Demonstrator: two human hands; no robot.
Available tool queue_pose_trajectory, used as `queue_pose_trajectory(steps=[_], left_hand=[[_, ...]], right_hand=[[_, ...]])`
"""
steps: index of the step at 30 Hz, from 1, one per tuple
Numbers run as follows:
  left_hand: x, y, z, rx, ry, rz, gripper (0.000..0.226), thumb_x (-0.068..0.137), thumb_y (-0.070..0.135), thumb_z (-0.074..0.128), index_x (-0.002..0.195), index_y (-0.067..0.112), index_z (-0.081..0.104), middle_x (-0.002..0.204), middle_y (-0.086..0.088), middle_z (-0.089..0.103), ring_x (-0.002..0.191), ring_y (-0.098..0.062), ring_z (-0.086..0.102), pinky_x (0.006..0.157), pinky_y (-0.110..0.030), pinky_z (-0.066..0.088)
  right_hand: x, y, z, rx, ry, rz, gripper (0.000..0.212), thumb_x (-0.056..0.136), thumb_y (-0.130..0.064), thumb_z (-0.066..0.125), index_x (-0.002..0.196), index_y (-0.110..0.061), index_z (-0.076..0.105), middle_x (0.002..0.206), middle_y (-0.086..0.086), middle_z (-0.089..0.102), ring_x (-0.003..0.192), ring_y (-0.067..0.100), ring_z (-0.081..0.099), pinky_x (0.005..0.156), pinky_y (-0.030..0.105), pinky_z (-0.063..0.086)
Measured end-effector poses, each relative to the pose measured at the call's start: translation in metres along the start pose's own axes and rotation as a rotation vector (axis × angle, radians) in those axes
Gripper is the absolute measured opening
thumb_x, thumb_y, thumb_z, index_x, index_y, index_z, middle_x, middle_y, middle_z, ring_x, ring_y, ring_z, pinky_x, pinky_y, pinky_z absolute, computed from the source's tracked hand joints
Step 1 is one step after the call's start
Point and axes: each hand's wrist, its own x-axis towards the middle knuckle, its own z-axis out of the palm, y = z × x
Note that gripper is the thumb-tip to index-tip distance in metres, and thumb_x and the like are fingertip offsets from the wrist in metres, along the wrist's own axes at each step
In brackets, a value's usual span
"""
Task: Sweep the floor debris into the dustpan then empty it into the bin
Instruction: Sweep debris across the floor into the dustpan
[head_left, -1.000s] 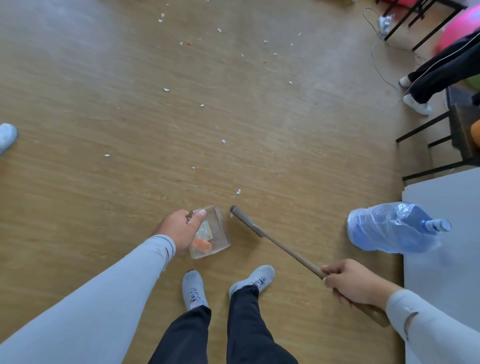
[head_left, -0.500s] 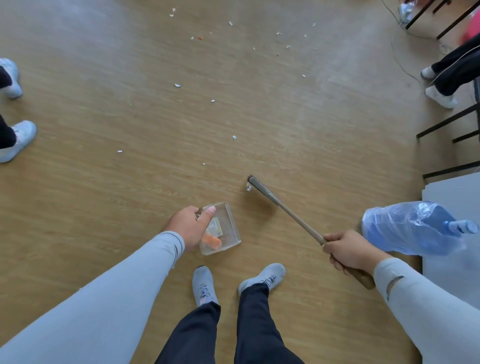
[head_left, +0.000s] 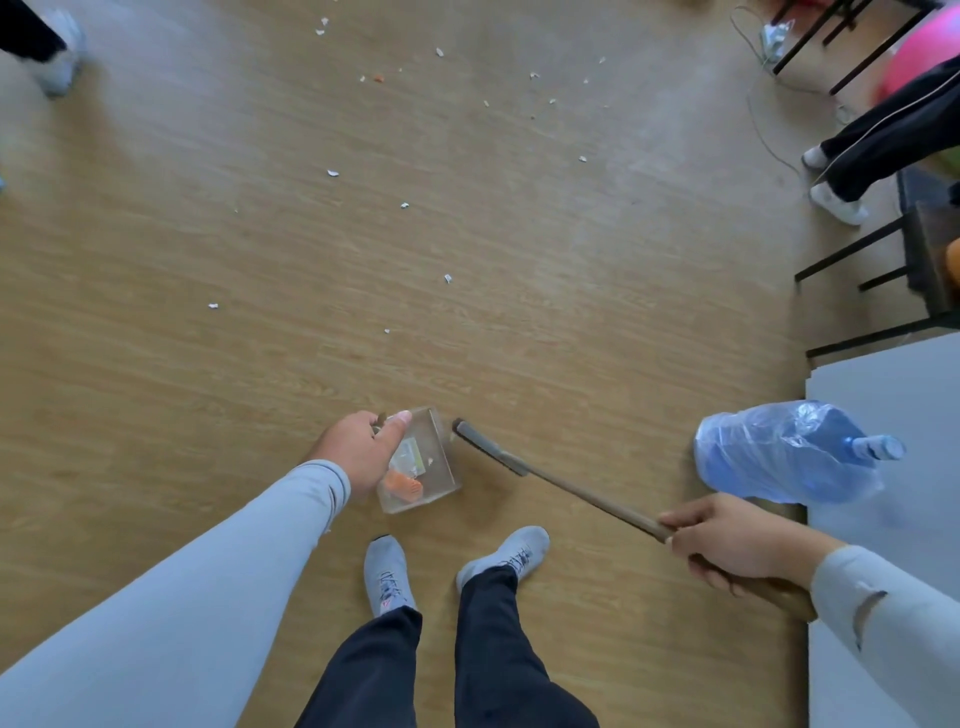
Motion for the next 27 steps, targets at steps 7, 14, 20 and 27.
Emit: queue_pose_trajectory(steps=[7,14,20,27], left_hand=[[-0.003,0.000,0.001,0.011,0.020,0.005,0.060,0.099,0.067,0.044,0.106,0.012,0.067,0.075,0.006,0.065,0.074,-0.015,0.060,0.070,-0.035,0.041],[-0.001,-0.003,0.000,-0.010,0.008,0.007,0.072,0.098,0.069,0.042,0.126,0.007,0.064,0.084,0.003,0.064,0.082,-0.022,0.059,0.075,-0.036,0.043],[-0.012,-0.002,-0.012,-0.020,-0.023,-0.021,0.073,0.099,0.068,0.042,0.131,0.005,0.062,0.090,0.001,0.070,0.089,-0.024,0.060,0.082,-0.037,0.045],[-0.021,-0.010,-0.074,-0.221,0.070,-0.080,0.062,0.097,0.068,0.047,0.091,0.009,0.065,0.093,-0.015,0.075,0.080,-0.034,0.067,0.077,-0.044,0.055]], right_hand=[[0.027,-0.010,0.036,0.055,0.059,0.002,0.041,0.091,-0.011,0.059,0.132,-0.017,0.056,0.058,0.011,0.062,0.040,0.020,0.047,0.047,0.028,0.046],[0.017,0.006,0.044,0.152,-0.090,0.009,0.044,0.092,-0.016,0.062,0.136,-0.016,0.054,0.059,0.012,0.062,0.041,0.020,0.047,0.060,0.036,0.047],[-0.012,0.013,0.049,0.201,-0.048,0.016,0.046,0.094,-0.012,0.060,0.139,-0.016,0.052,0.059,0.013,0.060,0.041,0.019,0.046,0.047,0.030,0.044],[-0.036,-0.035,0.022,0.210,0.046,-0.024,0.038,0.096,-0.014,0.060,0.133,-0.016,0.055,0.061,0.009,0.065,0.043,0.015,0.051,0.055,0.031,0.050]])
